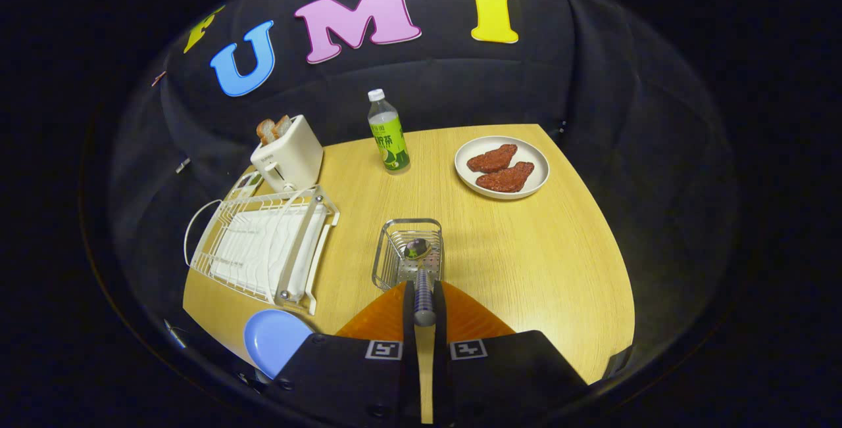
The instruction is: Take the plate from the dish rack, then take the spoon from the basket and place it into the plate.
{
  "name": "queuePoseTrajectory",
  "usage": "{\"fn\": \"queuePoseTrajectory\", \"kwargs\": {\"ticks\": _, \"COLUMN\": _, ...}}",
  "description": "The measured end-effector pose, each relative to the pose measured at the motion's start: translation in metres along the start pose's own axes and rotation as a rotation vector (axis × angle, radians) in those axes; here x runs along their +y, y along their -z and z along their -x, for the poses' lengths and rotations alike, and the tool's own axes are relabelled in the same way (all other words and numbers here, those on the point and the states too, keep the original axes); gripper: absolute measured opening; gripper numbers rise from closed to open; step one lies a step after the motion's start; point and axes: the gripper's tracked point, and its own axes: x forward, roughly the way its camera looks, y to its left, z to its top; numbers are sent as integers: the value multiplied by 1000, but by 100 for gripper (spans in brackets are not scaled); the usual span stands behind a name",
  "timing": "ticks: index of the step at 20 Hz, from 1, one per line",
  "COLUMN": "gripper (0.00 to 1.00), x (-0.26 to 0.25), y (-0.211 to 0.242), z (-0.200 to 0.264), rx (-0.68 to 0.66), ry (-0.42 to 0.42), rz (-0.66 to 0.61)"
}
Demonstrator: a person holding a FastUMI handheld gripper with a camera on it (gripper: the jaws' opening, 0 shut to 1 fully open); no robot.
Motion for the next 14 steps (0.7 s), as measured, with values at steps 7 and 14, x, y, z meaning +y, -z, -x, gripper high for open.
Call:
{"fn": "queuePoseTrajectory", "kwargs": {"ticks": 7, "gripper": 11, "x": 83, "y": -17, "z": 91, "rx": -132, "ry": -178, "rz": -3}}
{"fn": "queuePoseTrajectory", "kwargs": {"ticks": 14, "gripper": 11, "x": 183, "y": 28, "z": 141, "rx": -114, "ry": -393, "rz": 84}}
